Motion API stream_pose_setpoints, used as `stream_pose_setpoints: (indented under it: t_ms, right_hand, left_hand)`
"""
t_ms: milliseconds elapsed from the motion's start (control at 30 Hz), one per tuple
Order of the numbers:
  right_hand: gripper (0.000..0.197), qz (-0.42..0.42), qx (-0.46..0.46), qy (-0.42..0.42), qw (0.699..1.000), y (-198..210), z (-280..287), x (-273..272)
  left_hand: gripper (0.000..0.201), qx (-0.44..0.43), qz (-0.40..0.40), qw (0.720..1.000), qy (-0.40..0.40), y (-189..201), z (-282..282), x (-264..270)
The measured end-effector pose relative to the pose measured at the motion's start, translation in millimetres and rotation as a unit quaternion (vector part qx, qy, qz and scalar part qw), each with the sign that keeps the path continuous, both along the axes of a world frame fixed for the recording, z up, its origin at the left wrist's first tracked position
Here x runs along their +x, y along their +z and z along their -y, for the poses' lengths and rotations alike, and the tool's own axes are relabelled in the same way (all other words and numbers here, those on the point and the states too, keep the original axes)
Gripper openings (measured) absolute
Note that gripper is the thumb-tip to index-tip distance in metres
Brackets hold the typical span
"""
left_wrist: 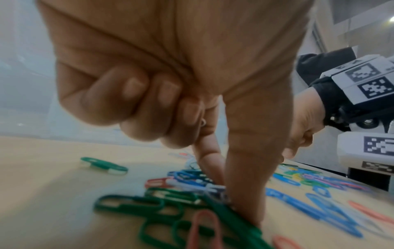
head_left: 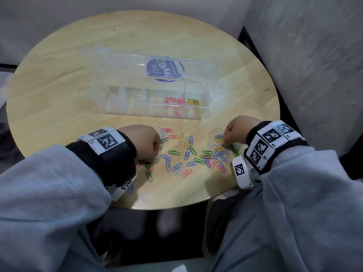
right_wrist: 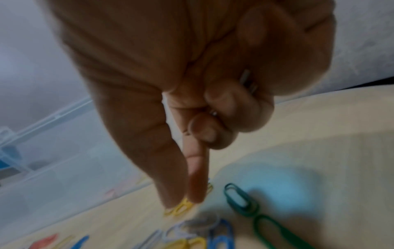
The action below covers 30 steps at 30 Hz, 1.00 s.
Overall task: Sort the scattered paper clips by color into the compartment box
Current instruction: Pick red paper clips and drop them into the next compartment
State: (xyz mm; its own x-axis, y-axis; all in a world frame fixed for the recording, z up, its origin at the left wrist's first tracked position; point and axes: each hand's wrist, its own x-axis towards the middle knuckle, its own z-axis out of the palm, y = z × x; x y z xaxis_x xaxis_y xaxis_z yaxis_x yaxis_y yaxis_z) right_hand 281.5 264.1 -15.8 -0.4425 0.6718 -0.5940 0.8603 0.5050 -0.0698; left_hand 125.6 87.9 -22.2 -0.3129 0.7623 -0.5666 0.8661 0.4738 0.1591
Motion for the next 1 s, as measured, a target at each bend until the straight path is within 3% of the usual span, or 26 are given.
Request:
stream_pose_setpoints:
  t_ms: [133,300,367,533,700,767,833,933,1000]
  right_hand:
    - [0.02,0.017,0.007,0.019,1.0,-7,4,-3]
    - [0.018,0.037,0.001,0.023,0.999,-14,4,-6]
    - [0.02,0.037,-0.011,0.021,0.999,-9,3,-6]
    - [0.014,-0.033,-0.08,-0.031,0.996,12,-2,-3]
    - [0.017,-0.16,-0.187,-0.135,0.96,10,-9,2]
    - [0.025,-0.2,-0.212,-0.152,0.945,9,-10,1]
    - [0.026,-0.24,-0.22,-0.173,0.93,9,-13,2]
    - [0.026,-0.268,-0.244,-0.198,0.911,8,-15,1]
    - [0.031,-0.258,-0.251,-0.205,0.91,7,-14,1]
  left_hand:
    - [0.02,-0.003,0.04,0.999,0.028,-2,3,-2]
    - [0.019,0.068,0.203,0.969,0.12,8,3,-12]
    - [0.025,0.109,0.298,0.931,0.179,13,-1,-12]
    - [0.033,0.179,0.49,0.788,0.326,18,-6,-14]
    - [0.032,0.21,0.507,0.753,0.363,22,-6,-18]
    - [0.03,0.211,0.502,0.753,0.37,21,-7,-17]
    - [0.027,0.201,0.477,0.773,0.367,19,-9,-13]
    - [0.02,0.17,0.406,0.842,0.312,14,-11,-4]
    - [0.015,0.134,0.338,0.906,0.215,10,-11,3]
